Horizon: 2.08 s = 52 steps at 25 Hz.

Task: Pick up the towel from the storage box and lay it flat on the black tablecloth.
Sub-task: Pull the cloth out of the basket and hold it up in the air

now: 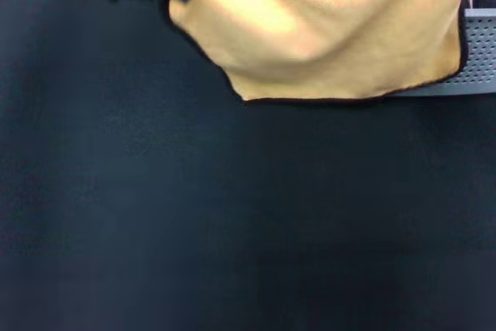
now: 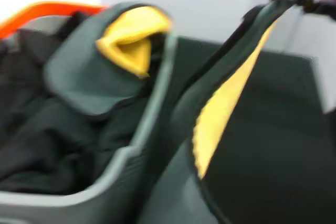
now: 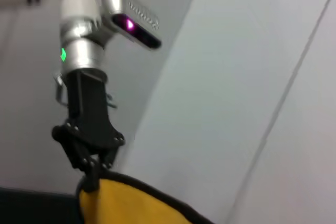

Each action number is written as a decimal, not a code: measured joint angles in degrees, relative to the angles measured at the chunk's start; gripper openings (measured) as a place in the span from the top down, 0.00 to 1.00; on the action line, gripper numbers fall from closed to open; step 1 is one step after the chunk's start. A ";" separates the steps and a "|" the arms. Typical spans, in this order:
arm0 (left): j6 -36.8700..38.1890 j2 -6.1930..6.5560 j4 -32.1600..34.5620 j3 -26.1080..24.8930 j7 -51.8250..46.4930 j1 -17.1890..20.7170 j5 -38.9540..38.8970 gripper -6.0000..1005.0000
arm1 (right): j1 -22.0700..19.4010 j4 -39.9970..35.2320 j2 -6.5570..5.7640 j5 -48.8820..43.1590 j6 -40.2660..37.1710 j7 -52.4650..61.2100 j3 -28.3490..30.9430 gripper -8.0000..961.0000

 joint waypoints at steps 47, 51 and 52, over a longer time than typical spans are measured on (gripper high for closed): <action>-15.95 -5.11 -24.19 5.86 -2.39 -1.86 33.54 0.96 | 30.92 63.16 -0.35 -7.99 -2.24 -0.15 -1.68 0.99; -17.11 -5.10 -24.26 5.93 -2.78 -1.82 34.60 0.96 | 32.21 63.21 -0.31 -9.89 -3.46 1.03 -2.38 0.99; -17.14 -5.10 -24.28 5.94 -2.78 -1.82 34.61 0.96 | 32.57 63.34 -0.30 -10.19 -3.62 1.34 -2.72 0.99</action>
